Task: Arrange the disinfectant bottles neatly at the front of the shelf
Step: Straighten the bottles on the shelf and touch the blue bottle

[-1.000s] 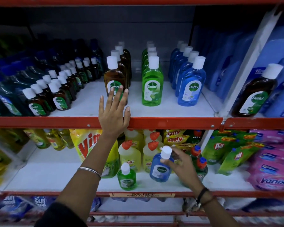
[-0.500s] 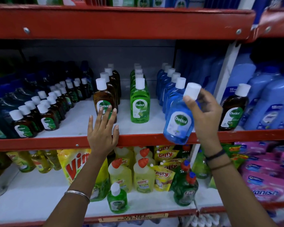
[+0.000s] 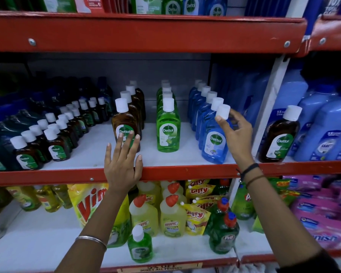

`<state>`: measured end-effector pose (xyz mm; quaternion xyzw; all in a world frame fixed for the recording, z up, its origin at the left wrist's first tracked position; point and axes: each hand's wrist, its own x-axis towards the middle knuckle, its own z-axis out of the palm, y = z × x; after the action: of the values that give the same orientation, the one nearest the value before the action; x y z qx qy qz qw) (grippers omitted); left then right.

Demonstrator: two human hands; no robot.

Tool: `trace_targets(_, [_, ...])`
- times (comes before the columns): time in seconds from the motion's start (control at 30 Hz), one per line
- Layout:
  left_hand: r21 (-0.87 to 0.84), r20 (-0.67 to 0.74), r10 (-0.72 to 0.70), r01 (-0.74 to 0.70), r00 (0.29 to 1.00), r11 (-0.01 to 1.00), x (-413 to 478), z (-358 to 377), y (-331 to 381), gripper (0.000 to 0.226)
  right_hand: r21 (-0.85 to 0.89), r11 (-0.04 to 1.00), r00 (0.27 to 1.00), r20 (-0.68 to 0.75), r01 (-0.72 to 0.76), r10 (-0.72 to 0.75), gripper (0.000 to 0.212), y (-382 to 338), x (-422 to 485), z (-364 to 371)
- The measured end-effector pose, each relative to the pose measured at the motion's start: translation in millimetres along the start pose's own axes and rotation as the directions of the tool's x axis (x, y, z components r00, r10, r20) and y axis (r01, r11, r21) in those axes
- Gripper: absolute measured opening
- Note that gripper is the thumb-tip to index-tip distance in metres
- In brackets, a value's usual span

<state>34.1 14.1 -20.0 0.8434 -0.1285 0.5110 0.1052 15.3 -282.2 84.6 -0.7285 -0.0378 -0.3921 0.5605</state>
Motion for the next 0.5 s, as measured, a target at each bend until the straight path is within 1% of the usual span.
trace_targets(0.13, [-0.002,-0.016,0.001,-0.002,1.0,1.0,-0.5,0.8,-0.2,0.05,-0.023,1.0,1.0,-0.003,-0.006,0.006,0.04,4.5,1.9,-0.3])
trace_targets(0.27, [-0.002,-0.02,-0.001,0.001,1.0,1.0,-1.1,0.4,-0.3,0.05,-0.072,0.997,1.0,0.021,-0.011,0.012,0.047,5.6,-2.3,-3.6])
trace_targets(0.37, [-0.003,-0.009,0.008,-0.008,1.0,1.0,-1.1,-0.7,-1.1,0.051,-0.118,0.991,0.997,-0.036,0.065,-0.07,0.052,-0.1,-21.5,-6.0])
trace_targets(0.43, [0.0,0.009,0.03,-0.03,0.999,1.0,-2.7,-2.3,-3.8,0.051,-0.175,0.976,0.986,-0.082,0.127,-0.143,0.048,-3.2,-44.2,-4.4])
trace_targets(0.5, [0.005,0.023,0.048,-0.048,0.999,0.999,-5.0,-5.8,-8.4,0.052,-0.183,0.972,0.983,-0.083,0.145,-0.162,0.041,-4.8,-75.5,0.7])
